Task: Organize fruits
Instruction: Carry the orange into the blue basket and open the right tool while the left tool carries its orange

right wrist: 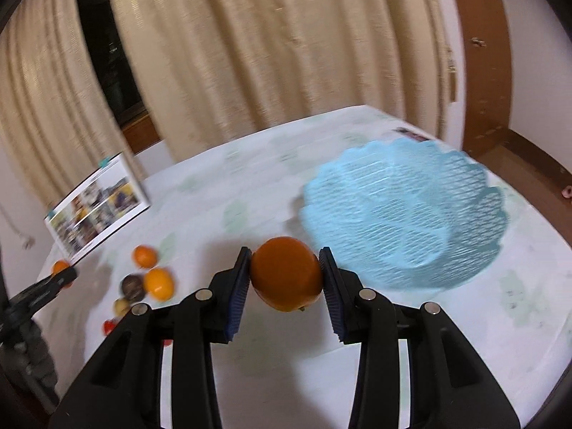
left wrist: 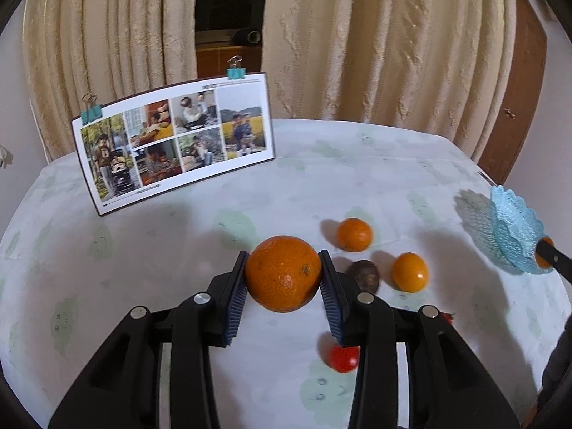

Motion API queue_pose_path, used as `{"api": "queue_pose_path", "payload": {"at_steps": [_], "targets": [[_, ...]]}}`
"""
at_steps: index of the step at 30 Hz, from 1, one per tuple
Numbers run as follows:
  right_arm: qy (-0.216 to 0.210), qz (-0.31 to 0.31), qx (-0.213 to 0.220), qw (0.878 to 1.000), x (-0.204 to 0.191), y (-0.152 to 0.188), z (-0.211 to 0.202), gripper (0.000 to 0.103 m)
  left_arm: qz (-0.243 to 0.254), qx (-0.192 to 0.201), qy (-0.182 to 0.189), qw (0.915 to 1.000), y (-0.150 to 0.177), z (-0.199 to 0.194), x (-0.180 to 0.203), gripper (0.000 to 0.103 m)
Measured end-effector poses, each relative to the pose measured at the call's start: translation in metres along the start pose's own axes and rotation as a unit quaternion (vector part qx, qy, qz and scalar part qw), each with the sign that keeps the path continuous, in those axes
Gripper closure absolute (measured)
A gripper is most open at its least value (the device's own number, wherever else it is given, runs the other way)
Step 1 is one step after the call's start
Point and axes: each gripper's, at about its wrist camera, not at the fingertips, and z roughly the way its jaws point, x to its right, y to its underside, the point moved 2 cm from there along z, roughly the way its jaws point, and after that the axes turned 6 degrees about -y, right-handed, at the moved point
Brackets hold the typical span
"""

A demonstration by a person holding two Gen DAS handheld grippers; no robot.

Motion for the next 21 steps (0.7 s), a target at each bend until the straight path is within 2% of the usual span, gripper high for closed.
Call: {"api": "queue_pose_path", "payload": {"at_steps": [7, 11, 17, 18, 21], "targets": [[0.057, 0.027, 0.025, 0.998, 0.054, -0.019, 0.004, 0.063, 0.017, 0.006, 0.014, 0.9997, -0.003, -0.012, 0.029, 0.064], [0.082, 0.036, 0.02, 0.996, 0.079, -0.021, 0.015, 0.063, 0.032, 0.006, 0.02, 0.9993, -0.006, -0.014, 0.051, 0.064], [0.089, 0.052, 0.024, 0.994, 0.099, -0.016, 0.023, 0.062, 0.06, 0.007, 0.029, 0.9977, -0.013, -0.016, 0.089, 0.064], [0.088, 0.051, 0.029, 0.994, 0.099, -0.017, 0.023, 0.06, 0.068, 0.008, 0.032, 0.9972, -0.015, -0.016, 0.099, 0.064], [0.096, 0.04, 0.062, 0.993, 0.097, -0.018, 0.013, 0.042, 0.085, 0.01, 0.04, 0.9955, -0.02, -0.017, 0.122, 0.064]]}}
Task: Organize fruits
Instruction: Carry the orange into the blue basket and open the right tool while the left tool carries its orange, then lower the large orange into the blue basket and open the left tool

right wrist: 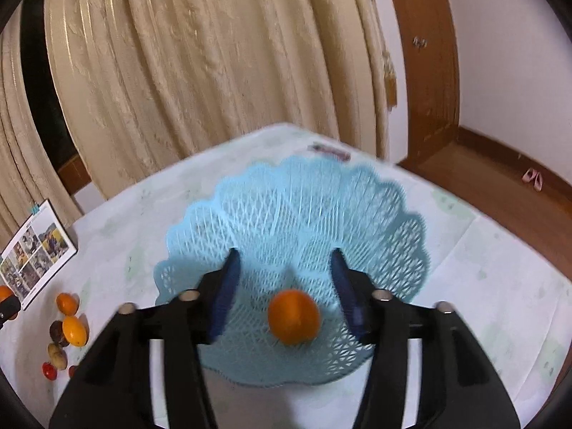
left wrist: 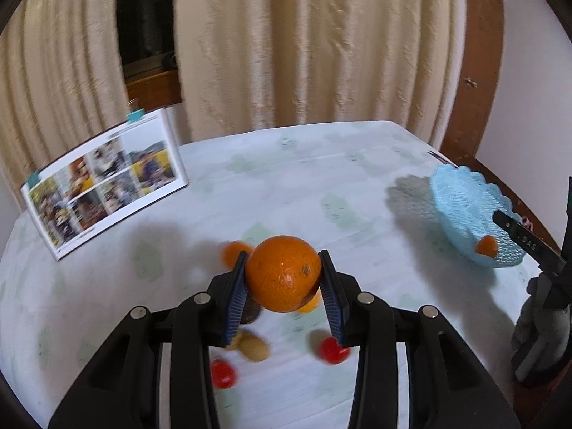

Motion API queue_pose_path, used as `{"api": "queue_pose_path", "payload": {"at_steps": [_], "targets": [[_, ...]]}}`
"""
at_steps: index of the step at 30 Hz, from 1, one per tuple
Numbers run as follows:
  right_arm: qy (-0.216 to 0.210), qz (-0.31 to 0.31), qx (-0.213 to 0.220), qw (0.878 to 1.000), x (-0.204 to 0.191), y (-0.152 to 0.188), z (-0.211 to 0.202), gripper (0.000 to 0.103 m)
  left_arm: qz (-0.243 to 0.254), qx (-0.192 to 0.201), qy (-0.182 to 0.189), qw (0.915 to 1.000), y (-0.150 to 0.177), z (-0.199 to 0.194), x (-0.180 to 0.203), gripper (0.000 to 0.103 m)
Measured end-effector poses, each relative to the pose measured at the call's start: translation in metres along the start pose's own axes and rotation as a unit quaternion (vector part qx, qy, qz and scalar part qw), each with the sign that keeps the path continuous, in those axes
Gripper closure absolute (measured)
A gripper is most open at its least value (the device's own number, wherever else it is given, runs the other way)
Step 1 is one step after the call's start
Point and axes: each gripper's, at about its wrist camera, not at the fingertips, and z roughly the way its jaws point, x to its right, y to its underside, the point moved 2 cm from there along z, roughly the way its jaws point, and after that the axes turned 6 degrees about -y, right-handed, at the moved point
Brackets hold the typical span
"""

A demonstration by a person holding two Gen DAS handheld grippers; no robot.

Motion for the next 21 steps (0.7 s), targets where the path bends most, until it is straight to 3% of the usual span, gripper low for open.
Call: {"api": "queue_pose_path", "payload": {"at_steps": [6, 10, 12, 21], "targets": [[0.035, 0.008, 0.067, 0.997, 0.01, -0.002, -0.016, 0.027, 0.045, -0.001, 0.025, 0.9987, -0.017, 0.008, 0.057, 0.064], [0.051, 0.047, 0.119, 0.99, 0.028, -0.005, -0.032, 0.011, 0.075, -0.002, 0.043, 0.9963, -0.029, 0.02, 0.099, 0.064], [0.059, 0.067, 0.137, 0.986, 0.038, -0.004, -0.037, 0.01, 0.084, -0.005, 0.057, 0.9948, -0.035, 0.028, 0.118, 0.064], [0.093, 0.114, 0.127, 0.981, 0.063, -0.004, -0.035, 0.01, 0.12, -0.017, 0.12, 0.9853, -0.048, 0.053, 0.199, 0.064]]}}
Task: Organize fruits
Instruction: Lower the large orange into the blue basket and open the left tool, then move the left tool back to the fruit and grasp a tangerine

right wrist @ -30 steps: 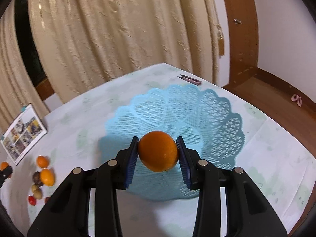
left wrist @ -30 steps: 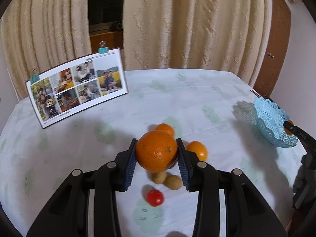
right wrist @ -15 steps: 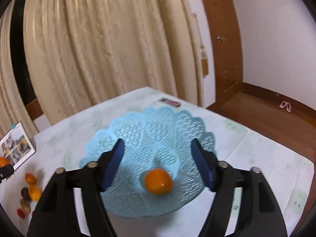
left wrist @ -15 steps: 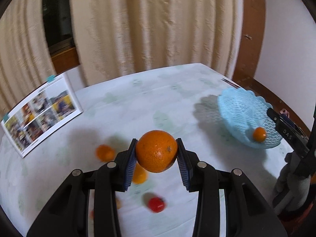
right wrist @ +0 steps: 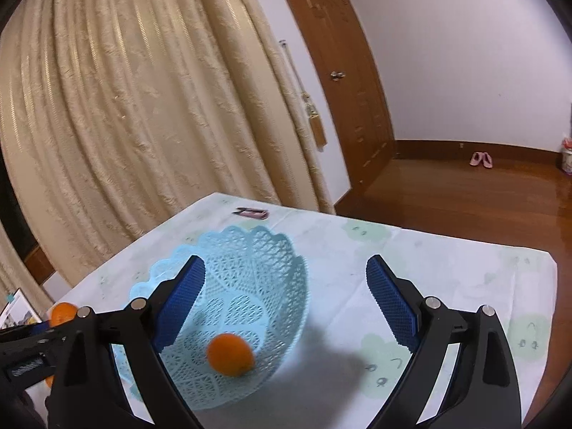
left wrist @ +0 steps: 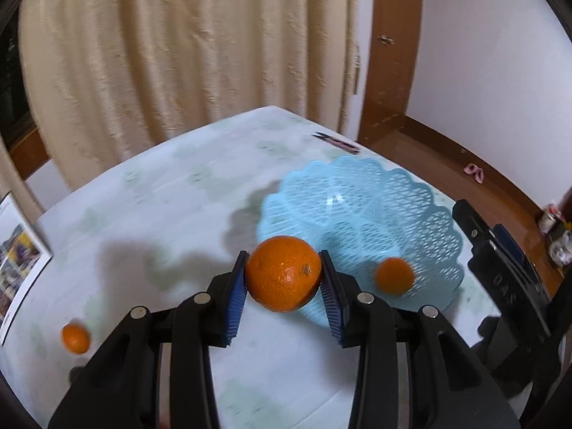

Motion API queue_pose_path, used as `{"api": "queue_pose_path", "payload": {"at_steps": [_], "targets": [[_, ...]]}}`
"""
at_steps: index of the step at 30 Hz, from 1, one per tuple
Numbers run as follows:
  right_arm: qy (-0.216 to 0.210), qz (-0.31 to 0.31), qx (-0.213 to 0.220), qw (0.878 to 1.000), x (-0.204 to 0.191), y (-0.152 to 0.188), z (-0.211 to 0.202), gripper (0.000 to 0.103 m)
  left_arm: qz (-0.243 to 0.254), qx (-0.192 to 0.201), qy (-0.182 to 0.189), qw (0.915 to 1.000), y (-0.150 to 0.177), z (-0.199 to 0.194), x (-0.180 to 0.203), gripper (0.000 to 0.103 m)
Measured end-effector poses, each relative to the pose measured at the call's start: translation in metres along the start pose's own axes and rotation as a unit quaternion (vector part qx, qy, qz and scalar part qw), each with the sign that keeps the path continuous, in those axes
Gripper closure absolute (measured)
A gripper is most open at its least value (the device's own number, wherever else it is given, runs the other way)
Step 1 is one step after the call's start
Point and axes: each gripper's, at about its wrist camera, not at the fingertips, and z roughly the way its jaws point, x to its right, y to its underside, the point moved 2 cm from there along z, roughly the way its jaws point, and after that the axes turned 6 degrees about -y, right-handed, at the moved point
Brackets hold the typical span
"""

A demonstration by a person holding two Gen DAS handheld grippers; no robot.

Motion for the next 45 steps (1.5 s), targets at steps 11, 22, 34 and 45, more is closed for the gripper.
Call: {"api": "queue_pose_path", "payload": {"at_steps": [11, 22, 34, 45], "targets": [[0.031, 0.02, 0.044, 0.998, 0.015, -0.004, -0.011, 0.01, 0.005, 0.0, 0.022, 0.9997, -0.009, 0.019, 0.033, 0.017], [0.012, -0.014, 0.122, 0.992, 0.008, -0.005, -0.033, 0.004, -0.012, 0.032, -0.036, 0.9988, -0.004, -0.004, -0.006, 0.012], [-0.03, -0.065, 0.108, 0.992, -0.016, 0.002, -0.036, 0.004, -0.021, 0.067, -0.091, 0.9934, 0.016, -0.041, -0.051, 0.012], [-0.043, -0.121, 0.101, 0.987, -0.044, 0.015, -0.037, 0.004, -0.111, 0.078, -0.109, 0.9848, 0.047, -0.069, -0.127, 0.012]]}}
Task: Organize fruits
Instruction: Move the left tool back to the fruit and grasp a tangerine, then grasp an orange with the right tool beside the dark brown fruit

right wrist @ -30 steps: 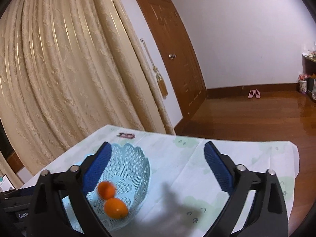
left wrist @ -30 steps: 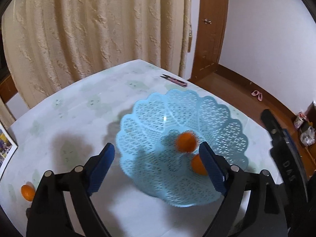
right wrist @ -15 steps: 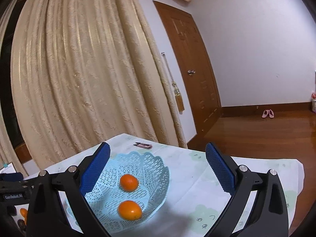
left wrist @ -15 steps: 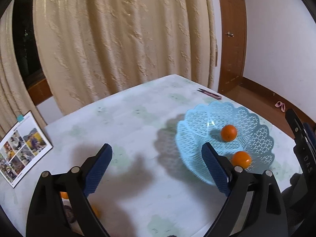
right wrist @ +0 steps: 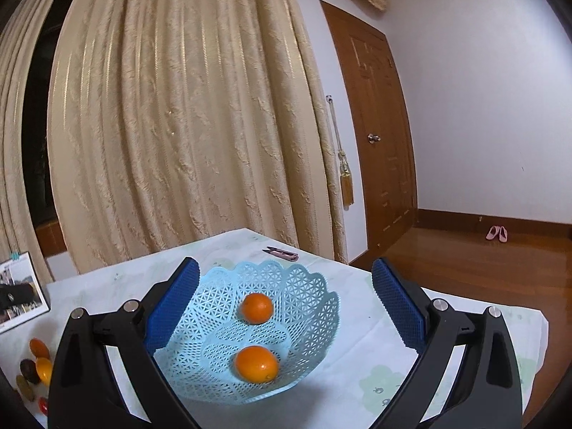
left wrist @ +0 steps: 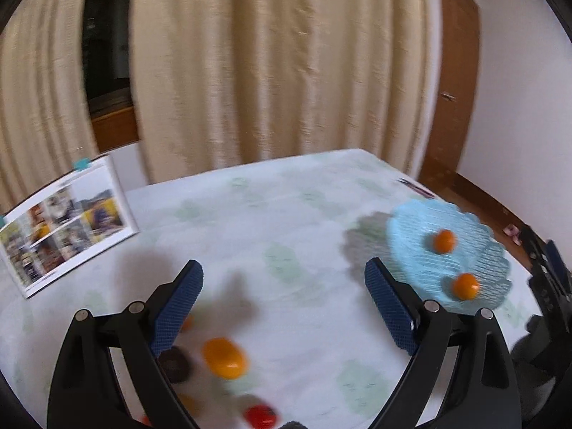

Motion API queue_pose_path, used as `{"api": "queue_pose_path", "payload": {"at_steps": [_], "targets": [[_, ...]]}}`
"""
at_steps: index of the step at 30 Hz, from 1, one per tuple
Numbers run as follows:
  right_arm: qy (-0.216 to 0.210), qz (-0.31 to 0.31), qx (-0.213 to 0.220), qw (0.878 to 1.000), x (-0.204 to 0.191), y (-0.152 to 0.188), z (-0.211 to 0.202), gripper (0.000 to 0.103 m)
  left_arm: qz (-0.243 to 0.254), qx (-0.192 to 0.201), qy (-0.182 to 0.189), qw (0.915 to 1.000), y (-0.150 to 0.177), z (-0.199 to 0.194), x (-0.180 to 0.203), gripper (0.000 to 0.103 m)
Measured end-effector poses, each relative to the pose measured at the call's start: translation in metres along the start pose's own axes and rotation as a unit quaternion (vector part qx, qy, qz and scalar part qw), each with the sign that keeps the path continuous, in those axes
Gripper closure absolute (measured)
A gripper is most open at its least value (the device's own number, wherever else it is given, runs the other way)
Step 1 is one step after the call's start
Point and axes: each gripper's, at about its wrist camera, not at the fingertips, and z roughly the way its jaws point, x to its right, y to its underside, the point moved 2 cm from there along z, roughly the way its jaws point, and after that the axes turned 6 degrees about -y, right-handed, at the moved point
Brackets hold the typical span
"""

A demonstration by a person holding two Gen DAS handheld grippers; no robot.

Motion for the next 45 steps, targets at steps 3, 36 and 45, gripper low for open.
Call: {"api": "queue_pose_path", "payload": {"at_steps": [3, 36, 45], "targets": [[-0.001, -0.016, 0.001, 1.0, -0.008, 0.001, -0.001, 0.004, -0.02, -0.001, -0.022, 0.9995, 0.002, -0.003, -0.027, 0.012], [-0.231, -0.062, -0.191, 0.952, -0.139, 0.052, -0.018, 0.004, -0.056, -0.185, -0.012, 0.9811, 0.046, 0.107, -0.11, 0.044], [-0.28, -0.061, -0.251, 0.924, -0.174, 0.06, -0.004, 0.004, -0.067, -0.189, -0.005, 0.9797, 0.048, 0.107, -0.116, 0.063]]}}
